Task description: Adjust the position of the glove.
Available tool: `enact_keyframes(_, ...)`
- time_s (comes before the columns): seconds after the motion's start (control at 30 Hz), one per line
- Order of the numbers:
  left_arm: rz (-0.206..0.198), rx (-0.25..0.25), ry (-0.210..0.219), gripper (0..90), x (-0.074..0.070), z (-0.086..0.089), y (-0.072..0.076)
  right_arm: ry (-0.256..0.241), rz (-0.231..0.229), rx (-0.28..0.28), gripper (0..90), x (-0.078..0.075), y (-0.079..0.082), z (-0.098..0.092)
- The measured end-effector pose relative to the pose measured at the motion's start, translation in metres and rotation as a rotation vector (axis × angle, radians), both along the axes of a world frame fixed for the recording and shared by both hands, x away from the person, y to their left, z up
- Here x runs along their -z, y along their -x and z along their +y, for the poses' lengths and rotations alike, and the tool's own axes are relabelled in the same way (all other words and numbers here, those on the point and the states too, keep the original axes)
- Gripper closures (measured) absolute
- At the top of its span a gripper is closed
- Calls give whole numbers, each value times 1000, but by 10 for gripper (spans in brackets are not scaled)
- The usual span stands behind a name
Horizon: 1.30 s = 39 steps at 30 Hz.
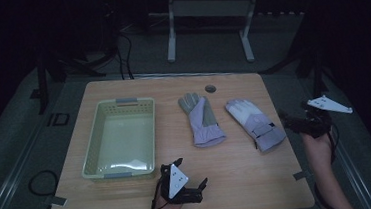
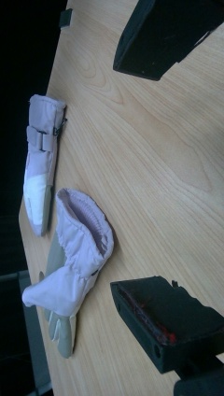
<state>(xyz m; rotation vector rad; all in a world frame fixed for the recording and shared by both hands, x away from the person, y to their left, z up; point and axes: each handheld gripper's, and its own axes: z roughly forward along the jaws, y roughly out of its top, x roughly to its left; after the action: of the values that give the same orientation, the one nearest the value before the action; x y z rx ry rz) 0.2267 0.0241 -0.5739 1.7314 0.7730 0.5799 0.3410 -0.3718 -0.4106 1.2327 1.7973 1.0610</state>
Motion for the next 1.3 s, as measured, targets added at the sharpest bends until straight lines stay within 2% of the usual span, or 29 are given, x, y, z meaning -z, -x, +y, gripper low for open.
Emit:
enact_keyframes(0.07, 0, 0, 0, 0, 0, 0, 0, 3, -3, -8, 109, -4, -2, 2)
enact_keyframes(0.13, 1, 6, 2, 0, 0, -1, 0, -17, -13, -21, 110, -11, -4, 7)
enact_keyframes(0.17, -1, 6, 0, 0, 0, -1, 1, -12, -25, -42, 110, -18, -4, 14)
enact_keyframes(0.23, -2, 8, -2, 0, 0, -1, 1, -13, -30, -45, 123, -20, -4, 16)
enact_keyframes(0.27, -3, 8, -4, 0, 0, -1, 1, -29, 2, -53, 147, -22, -5, 19)
enact_keyframes(0.3, -3, 8, -4, 0, 0, -1, 1, -64, 71, -122, 136, -26, -10, 24)
enact_keyframes(0.4, -2, 7, -3, 0, 0, -1, 1, -89, 84, -145, 141, -29, -16, 32)
enact_keyframes(0.47, -2, 7, -3, 0, 0, -1, 1, -101, 122, -162, 130, -30, -23, 38)
enact_keyframes(0.53, -3, 7, -3, 0, 0, -1, 1, -115, 118, -149, 126, -31, -27, 44)
enact_keyframes(0.6, -3, 8, -3, 0, 0, -2, 1, -94, 111, -151, 110, -33, -31, 53)
enact_keyframes(0.67, -3, 8, -4, 0, 0, -2, 1, -103, 107, -171, 110, -34, -34, 61)
enact_keyframes(0.73, -3, 8, -4, 0, 0, -2, 1, -91, 111, -173, 110, -34, -38, 69)
enact_keyframes(1.03, -4, 11, -6, 0, 0, -1, 1, -74, 171, -220, 111, -29, -58, 101)
enact_keyframes(1.3, -6, 13, -6, 0, 0, -1, 1, -29, 206, -239, 139, -17, -74, 126)
